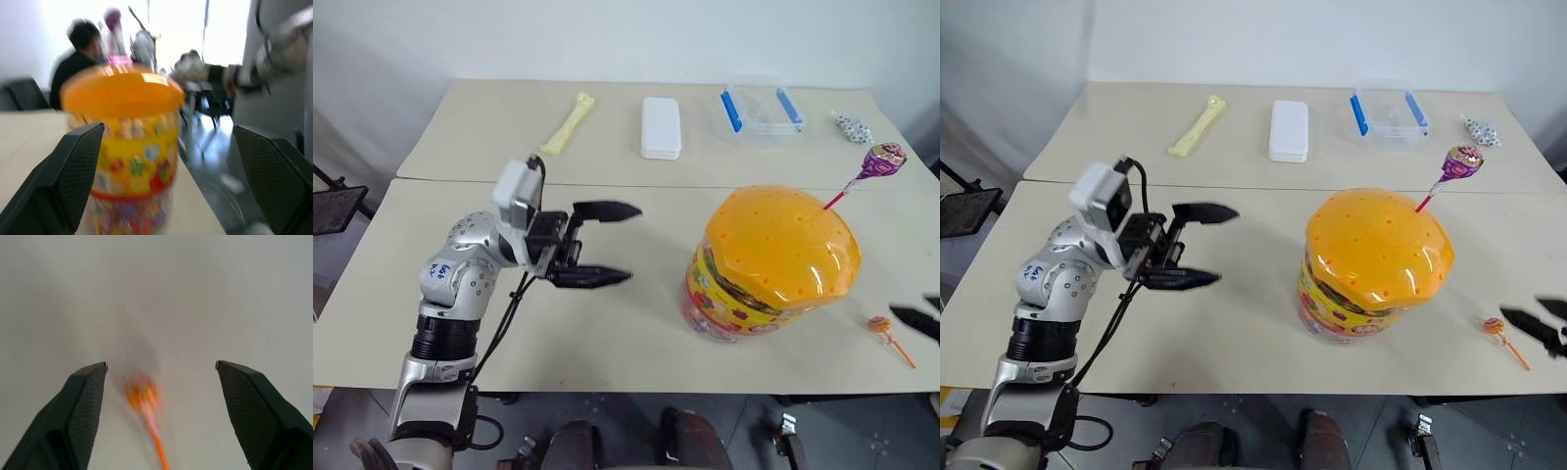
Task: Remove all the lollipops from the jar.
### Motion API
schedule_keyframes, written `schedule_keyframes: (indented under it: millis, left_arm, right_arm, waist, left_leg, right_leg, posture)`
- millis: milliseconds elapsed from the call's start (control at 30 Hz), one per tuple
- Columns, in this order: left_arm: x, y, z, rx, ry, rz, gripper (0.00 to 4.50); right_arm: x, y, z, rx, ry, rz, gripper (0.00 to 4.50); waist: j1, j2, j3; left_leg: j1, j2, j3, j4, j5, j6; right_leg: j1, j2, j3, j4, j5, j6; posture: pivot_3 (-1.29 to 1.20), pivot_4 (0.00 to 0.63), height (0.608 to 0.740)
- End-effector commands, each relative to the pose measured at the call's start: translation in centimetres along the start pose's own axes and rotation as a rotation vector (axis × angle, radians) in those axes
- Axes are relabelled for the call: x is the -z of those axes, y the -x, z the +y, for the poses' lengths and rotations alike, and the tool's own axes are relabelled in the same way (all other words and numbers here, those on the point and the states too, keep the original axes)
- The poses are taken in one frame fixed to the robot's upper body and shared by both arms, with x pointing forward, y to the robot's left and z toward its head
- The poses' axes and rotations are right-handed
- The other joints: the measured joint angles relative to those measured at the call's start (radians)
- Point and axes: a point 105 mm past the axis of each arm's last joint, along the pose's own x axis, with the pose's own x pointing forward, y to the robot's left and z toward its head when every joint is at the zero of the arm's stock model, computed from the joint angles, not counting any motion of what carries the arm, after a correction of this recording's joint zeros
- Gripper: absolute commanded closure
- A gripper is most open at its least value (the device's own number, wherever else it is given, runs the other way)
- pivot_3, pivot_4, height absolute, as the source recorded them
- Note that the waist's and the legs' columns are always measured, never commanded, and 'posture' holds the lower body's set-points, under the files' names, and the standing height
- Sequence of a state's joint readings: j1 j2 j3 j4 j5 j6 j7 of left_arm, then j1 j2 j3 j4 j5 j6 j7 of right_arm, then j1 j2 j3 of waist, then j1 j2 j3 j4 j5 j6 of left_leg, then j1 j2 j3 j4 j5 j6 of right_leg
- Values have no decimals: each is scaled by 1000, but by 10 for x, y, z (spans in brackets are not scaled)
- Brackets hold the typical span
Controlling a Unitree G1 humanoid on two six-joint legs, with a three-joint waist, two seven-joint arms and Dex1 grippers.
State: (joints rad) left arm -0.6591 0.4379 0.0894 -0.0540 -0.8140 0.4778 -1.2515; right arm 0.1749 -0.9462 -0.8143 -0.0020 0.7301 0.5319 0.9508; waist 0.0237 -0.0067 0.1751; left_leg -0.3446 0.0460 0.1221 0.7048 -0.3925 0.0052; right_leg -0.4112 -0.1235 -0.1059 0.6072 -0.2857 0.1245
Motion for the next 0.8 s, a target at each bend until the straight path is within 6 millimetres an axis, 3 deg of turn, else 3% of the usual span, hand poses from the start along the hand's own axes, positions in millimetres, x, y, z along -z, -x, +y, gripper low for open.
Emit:
schedule_keyframes:
  millis: [33,133,333,633,733,800]
  left_arm:
    - [-34,6,8,-75,9,-172,0]
    - [-36,16,14,-109,95,-240,0]
    - [-30,17,12,-73,168,-232,0]
    - [-23,14,4,-39,180,-197,0]
    - [-23,12,2,-29,172,-201,0]
    - [-25,11,2,-25,167,-211,0]
  right_arm:
    - [-83,10,57,-242,84,-333,940]
    - [-97,4,92,-389,77,-362,940]
    - [-109,-18,119,-482,88,-399,940]
    - [-107,-33,128,-537,39,-373,940]
    - [-106,-36,127,-543,28,-355,1499]
    - [-107,-37,126,-542,31,-357,2227]
  waist:
    - [-1,2,0]
    - [0,1,0]
    - [4,1,1]
    - [3,1,1]
    - [3,1,1]
    - [2,1,1]
  left_leg:
    - [1,1,-3,1,0,0]
    - [2,1,-4,1,0,-1]
    - [-6,0,-6,9,-1,0]
    - [-8,0,-7,10,-1,0]
    - [-8,0,-7,10,-1,0]
    - [-8,0,-7,10,-1,0]
  right_leg:
    - [0,0,1,1,0,0]
    - [1,0,-1,5,0,0]
    - [-1,0,-1,4,0,0]
    - [-2,0,-3,4,0,1]
    - [-2,0,-3,4,0,1]
    - [-2,0,-3,4,0,1]
  posture:
    - [0,150,740]
    - [0,150,740]
    - [0,150,740]
    - [0,150,740]
    - [0,150,740]
    - [0,150,740]
